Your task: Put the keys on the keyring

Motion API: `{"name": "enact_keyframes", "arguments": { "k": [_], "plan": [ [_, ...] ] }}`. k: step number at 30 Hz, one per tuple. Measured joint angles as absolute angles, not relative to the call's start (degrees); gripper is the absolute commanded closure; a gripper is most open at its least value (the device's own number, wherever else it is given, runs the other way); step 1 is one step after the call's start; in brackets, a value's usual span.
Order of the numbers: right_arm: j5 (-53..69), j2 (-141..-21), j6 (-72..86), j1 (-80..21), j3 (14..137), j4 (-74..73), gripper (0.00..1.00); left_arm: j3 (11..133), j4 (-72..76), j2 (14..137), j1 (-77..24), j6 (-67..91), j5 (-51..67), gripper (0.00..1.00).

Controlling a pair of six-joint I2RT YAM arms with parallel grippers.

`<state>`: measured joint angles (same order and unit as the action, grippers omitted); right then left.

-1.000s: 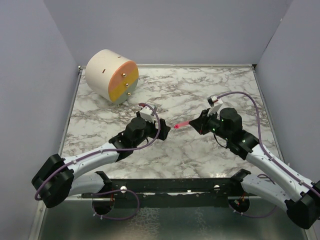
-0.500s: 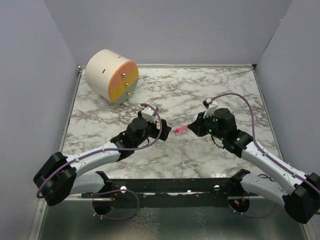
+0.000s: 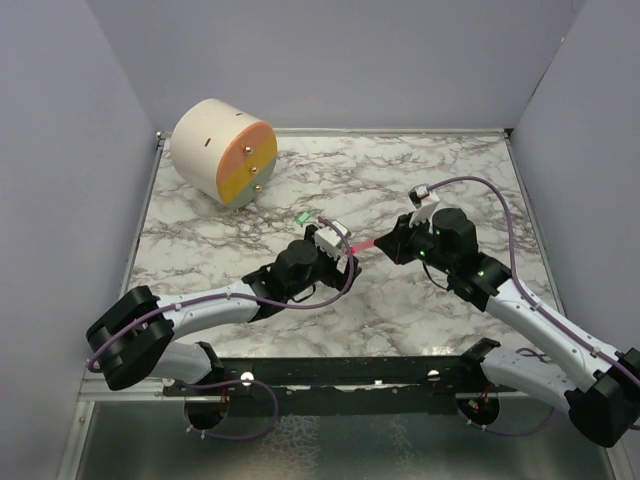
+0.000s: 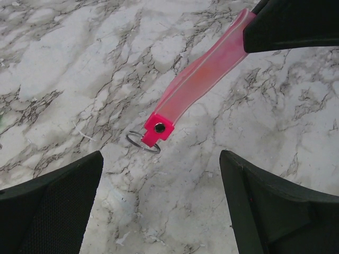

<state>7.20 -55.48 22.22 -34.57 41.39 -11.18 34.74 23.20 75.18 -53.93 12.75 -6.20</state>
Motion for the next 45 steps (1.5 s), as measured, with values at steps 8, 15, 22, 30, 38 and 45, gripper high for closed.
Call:
{"name": "enact_keyframes", "arguments": {
  "k": [8, 15, 22, 30, 38, 45],
  "plan": [
    [7.2, -54.59, 22.13, -34.57, 42.22, -12.97, 0.99, 35.24, 25.93, 75.75, -55.09, 9.02, -7.16, 0.07],
    [7.25, -53.1, 21.67, -34.57, 42.48, -14.31, 0.99, 36.29, 27.75, 78.26, -55.77, 4.82, -8.64, 0.17],
    [7.22, -51.81, 21.12, -34.57, 43.07, -15.97, 0.99, 37.91, 29.54, 80.68, -56.07, 2.37, -8.69, 0.29],
    [7.18, -51.2, 21.12, -34.57, 43.07, -16.73, 0.99, 37.91, 30.79, 80.82, -56.14, 0.8, -8.64, 0.24],
    [6.46, -50.39, 21.08, -34.57, 43.07, -16.78, 0.99, 34.96, 31.77, 76.16, -56.27, 1.67, -10.24, 0.11],
    [5.63, -50.22, 20.27, -34.57, 43.07, -16.78, 0.99, 33.52, 32.99, 70.15, -55.11, 6.63, -10.59, 0.07]
  ]
}}
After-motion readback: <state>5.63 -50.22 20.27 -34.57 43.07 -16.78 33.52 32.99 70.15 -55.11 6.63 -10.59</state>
